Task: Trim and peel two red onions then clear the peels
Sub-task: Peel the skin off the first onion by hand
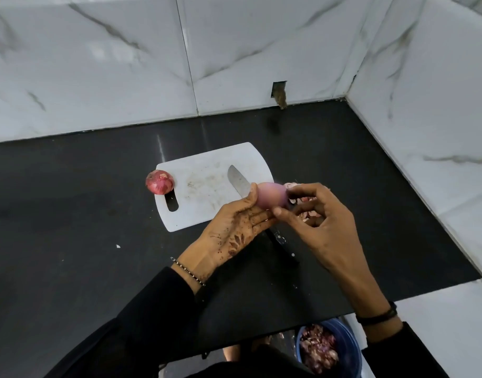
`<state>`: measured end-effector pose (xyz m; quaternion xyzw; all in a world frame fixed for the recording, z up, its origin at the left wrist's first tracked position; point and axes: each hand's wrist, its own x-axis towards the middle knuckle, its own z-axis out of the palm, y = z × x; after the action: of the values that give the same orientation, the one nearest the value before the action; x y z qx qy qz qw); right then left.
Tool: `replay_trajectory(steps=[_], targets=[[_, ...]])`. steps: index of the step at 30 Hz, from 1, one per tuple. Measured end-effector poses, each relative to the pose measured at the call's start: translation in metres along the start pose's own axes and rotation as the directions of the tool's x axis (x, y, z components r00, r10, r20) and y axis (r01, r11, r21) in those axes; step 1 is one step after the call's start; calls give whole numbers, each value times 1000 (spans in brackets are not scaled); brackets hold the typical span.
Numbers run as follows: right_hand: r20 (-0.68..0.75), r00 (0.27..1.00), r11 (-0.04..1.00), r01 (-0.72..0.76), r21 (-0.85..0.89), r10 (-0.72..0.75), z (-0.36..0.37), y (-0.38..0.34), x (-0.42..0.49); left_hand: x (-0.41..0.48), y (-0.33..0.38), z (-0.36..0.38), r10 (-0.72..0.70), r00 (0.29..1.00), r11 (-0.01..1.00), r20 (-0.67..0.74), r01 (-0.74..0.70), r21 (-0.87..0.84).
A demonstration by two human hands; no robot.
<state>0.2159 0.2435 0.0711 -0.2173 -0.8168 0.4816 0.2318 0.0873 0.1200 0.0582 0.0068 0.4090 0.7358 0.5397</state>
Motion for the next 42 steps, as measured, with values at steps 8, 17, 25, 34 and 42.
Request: replay_trajectory(steps=[8,17,25,34,42], targets=[[-129,987,995,93,-40,-97,11,-11,-1,1,5,-1,86,993,986,87,-97,133],[-100,988,986,101,-132,-115,9,-17,4,4,2,-1,156,984,958,84,-171,229],[-83,985,967,127,-219,-149,15,-13,2,5,4,1,192,977,920,95,-213,328],[-125,991,997,42,-71,-51,5,-15,-1,7,2,9,181,976,932,120,-209,295],[-111,992,993,41,-113,-53,-4,-11,1,14,-4,13,175,982,938,73,-189,289]])
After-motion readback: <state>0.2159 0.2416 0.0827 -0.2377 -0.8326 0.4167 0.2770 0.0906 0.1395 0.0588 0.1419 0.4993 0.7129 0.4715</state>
